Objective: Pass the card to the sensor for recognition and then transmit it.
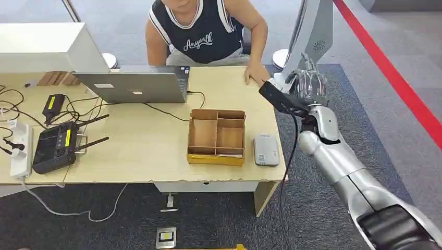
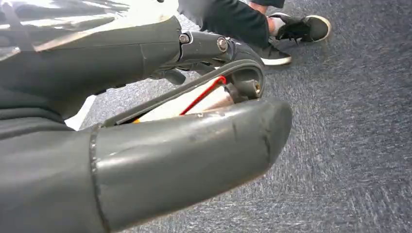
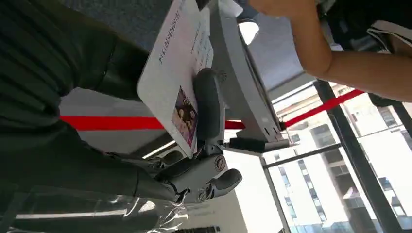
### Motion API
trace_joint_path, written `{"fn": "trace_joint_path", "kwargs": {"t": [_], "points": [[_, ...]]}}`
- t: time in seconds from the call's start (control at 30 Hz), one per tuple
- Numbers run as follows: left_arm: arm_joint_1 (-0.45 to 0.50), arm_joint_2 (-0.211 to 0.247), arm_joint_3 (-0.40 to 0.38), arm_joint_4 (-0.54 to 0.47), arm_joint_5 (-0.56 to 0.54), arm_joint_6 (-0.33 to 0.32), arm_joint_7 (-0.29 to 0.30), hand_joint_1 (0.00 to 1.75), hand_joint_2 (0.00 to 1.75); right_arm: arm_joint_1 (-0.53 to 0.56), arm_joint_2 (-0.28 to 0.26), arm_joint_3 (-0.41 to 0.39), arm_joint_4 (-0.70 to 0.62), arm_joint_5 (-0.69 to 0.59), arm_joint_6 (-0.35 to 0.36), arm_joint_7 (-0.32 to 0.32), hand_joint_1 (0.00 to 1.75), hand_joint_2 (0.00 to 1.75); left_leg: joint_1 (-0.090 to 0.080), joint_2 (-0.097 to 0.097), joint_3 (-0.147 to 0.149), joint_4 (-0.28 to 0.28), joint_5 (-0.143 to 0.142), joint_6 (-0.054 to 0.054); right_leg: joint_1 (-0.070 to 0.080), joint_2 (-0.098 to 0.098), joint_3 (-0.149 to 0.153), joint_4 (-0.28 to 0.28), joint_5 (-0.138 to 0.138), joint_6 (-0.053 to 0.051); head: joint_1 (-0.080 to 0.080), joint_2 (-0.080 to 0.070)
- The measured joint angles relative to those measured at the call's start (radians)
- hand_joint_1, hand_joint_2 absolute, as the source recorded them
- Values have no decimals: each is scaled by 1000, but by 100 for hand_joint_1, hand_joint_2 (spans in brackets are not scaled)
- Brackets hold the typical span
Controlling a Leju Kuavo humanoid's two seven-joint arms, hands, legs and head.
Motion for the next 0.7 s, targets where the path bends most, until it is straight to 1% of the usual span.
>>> {"fn": "trace_joint_path", "kwargs": {"t": [0.03, 0.13, 0.3, 0.47, 0.7], "points": [[1, 0, 0, 0, 0, -2, 0, 0, 0, 27, -13, 3, -11, -8, 16, 13, 175, 175, 0, 0, 0, 0, 0, 0, 0, 0, 0, 0, 0, 0, 0, 0], [1, 0, 0, 0, 0, -3, 2, 0, 0, 74, -31, 10, -26, -16, 34, 20, 175, 175, 0, 0, 0, 0, 0, 0, 0, 0, 0, 0, 0, 0, 0, 0], [0, 0, 1, 0, 0, -3, 2, 0, 0, 137, -37, 26, -33, -35, 70, 22, 175, 175, 0, 0, -1, 0, 0, 0, 0, 0, 0, 0, 0, 0, 0, 0], [-1, 0, 3, 0, 2, 0, 2, 0, 0, 173, -21, 51, -21, -55, 69, -5, 175, 175, 1, 0, -1, 0, 0, 0, 1, 0, 0, 0, 0, 0, 0, 0], [-4, 0, 16, 0, 2, 2, 10, 0, 0, 199, 21, 87, 27, -66, 65, -30, 175, 175, 2, 0, -1, 0, 0, 0, 2, 0, 0, 0, 0, 0, 0, 0]]}}
